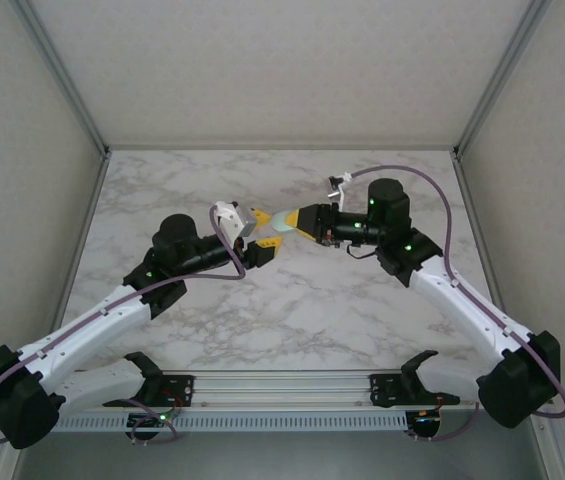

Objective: Insert the wireless bluetooth earbuds into the charging case

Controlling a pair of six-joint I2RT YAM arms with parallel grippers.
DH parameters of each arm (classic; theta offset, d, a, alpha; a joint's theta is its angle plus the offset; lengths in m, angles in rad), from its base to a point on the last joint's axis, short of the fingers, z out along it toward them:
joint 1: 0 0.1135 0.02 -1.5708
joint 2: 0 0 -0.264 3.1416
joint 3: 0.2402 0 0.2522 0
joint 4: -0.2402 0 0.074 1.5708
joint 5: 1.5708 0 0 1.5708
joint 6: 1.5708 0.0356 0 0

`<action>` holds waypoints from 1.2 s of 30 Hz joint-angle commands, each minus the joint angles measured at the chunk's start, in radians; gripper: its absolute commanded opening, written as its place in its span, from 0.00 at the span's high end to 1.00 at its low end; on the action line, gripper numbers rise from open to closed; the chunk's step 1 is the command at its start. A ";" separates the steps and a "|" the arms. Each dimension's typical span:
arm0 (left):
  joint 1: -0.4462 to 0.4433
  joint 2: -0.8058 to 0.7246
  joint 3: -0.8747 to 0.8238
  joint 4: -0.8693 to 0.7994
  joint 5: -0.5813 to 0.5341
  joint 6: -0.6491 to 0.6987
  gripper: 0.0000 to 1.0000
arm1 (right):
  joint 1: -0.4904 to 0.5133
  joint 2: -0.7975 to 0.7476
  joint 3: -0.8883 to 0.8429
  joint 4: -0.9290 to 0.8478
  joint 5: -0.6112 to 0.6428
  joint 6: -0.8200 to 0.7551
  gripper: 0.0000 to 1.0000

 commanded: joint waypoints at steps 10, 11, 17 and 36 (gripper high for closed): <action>-0.004 -0.107 -0.048 -0.016 -0.184 -0.005 0.39 | -0.073 0.198 -0.264 0.077 0.243 -0.034 0.81; -0.004 -0.115 -0.053 -0.020 -0.200 -0.008 0.36 | -0.074 0.251 -0.273 0.125 0.223 -0.020 0.81; -0.004 -0.150 -0.064 -0.046 -0.247 -0.006 0.30 | -0.075 0.482 -0.237 0.277 0.158 -0.009 0.82; -0.004 -0.181 -0.064 -0.100 -0.316 -0.011 0.00 | -0.076 0.652 -0.100 0.072 0.194 -0.161 0.70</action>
